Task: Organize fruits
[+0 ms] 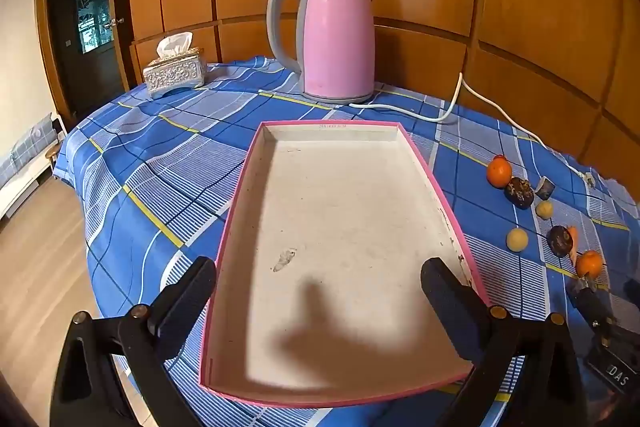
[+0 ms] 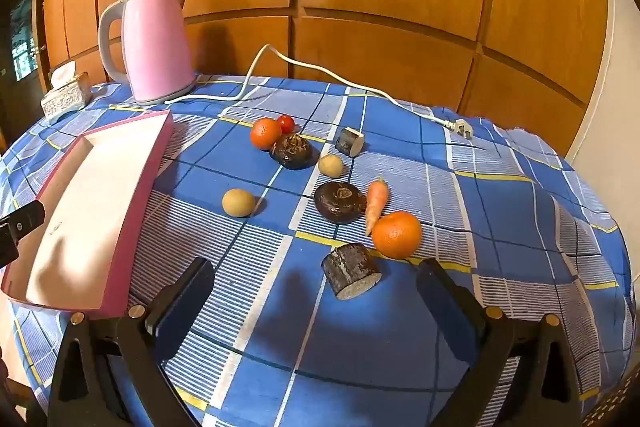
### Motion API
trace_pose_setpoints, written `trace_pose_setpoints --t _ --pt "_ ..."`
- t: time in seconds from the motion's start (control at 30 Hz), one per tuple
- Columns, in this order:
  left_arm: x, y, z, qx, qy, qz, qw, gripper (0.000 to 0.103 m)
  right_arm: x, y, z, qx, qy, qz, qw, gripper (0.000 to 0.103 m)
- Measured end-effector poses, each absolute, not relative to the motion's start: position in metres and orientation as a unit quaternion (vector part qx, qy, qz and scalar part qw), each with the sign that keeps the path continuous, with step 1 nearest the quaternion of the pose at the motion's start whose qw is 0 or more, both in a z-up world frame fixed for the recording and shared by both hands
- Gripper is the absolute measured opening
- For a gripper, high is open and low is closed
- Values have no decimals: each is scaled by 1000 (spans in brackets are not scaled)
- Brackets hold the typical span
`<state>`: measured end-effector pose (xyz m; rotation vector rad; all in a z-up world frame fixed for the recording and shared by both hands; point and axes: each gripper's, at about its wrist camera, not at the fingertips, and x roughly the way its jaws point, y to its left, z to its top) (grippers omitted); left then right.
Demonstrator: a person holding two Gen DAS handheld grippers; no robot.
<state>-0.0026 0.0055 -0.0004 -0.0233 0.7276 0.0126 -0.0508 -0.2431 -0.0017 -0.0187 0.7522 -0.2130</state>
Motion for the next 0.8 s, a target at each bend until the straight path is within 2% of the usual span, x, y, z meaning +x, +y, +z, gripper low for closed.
trace_pose_setpoints --t 0.8 --pt "-6 4 3 -15 354 4 935 103 -57 -238 4 -16 352 -102 930 103"
